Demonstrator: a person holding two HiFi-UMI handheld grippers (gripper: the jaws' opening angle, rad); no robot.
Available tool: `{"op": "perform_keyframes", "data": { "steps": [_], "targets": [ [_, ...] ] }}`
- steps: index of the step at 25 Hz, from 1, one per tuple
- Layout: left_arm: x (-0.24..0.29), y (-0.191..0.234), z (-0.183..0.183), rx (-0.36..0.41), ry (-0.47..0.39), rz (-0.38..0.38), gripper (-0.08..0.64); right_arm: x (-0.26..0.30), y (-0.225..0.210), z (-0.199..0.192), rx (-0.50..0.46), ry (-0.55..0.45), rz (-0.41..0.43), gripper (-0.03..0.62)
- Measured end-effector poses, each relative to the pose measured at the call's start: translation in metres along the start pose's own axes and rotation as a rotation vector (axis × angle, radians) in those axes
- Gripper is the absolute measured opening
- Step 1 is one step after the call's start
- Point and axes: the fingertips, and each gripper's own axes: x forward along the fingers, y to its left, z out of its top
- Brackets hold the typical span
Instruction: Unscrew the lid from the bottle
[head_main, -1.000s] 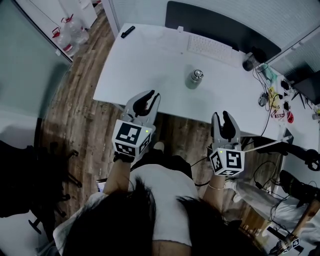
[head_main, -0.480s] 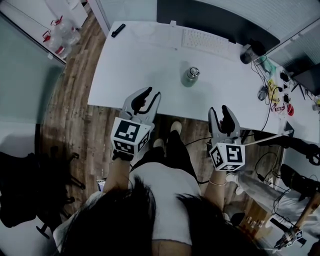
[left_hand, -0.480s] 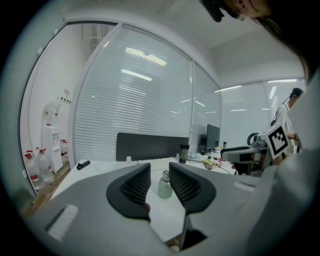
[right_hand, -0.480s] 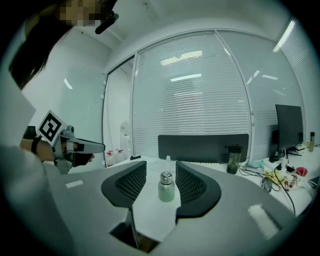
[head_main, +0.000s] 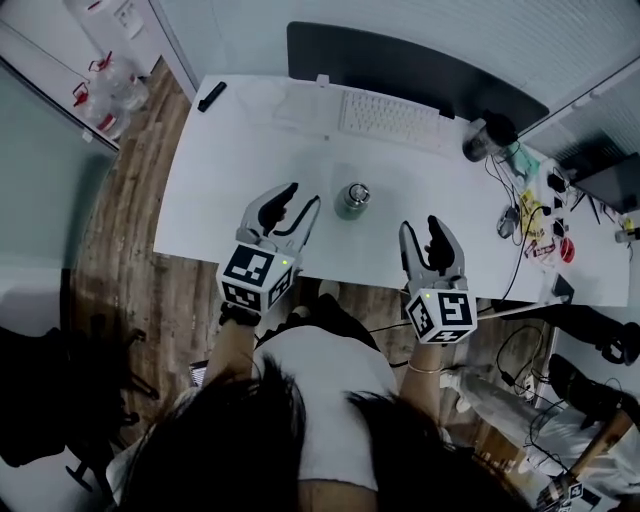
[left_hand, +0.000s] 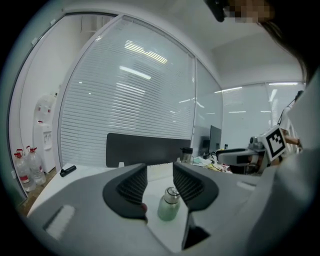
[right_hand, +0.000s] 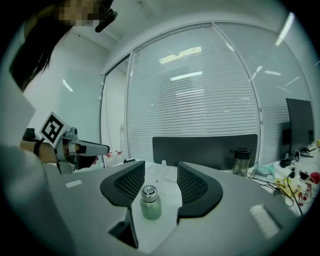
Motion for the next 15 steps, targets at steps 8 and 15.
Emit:
{"op": "perform_keyframes", "data": {
  "steps": [8,15],
  "targets": [
    [0.053,0.007,0.011,-0.043,-0.016,0.019,0.17,0.047,-0.03,0.01,-0.007,0.007,0.103,0.192],
    [0.069,0.015,0.007,-0.035,0.005,0.035,0.178,0.072,-0.035,0.011,-0.009,0.015,0.157,0.192]
  ]
}}
